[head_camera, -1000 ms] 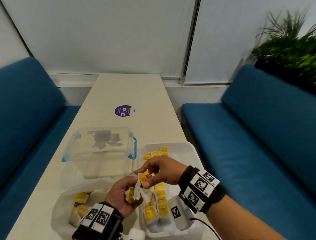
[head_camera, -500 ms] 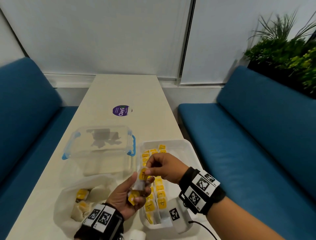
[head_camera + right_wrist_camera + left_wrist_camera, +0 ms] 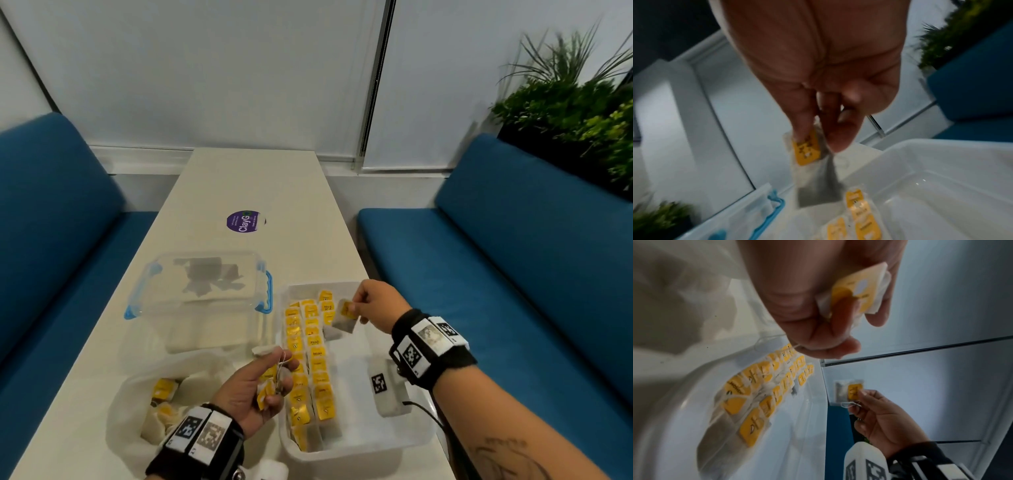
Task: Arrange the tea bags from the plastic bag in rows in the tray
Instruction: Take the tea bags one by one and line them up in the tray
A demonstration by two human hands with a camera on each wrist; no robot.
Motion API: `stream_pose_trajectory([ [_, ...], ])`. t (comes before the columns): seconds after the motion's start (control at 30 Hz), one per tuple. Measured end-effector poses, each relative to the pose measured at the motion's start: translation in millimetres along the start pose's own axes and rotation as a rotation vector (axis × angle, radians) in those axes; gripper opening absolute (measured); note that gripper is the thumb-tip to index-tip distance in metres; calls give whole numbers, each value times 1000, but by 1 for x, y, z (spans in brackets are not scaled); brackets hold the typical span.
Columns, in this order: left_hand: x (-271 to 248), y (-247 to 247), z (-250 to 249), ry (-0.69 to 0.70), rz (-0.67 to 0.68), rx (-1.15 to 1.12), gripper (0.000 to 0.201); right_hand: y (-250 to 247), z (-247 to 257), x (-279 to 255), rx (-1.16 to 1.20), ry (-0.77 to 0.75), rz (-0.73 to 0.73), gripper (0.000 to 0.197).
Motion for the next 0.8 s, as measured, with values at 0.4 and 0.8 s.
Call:
stream_pose_trajectory([
  [0.4,4,1,-6,-6,-40,-13,22,39,-11,44,-256,209,303,26],
  [0.8,2,-14,-9,8,-86,-41,21,51,-15,65,-161,266,267,24],
])
Point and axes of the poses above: each hand's wrist, its own x-axis towards the middle knuckle, its own y-axis out of the palm, z = x × y, the point moved 1 cm from there along x, towards the middle knuckle, and after that the axes turned 3 degrees about -x, right-handed, at the moved point
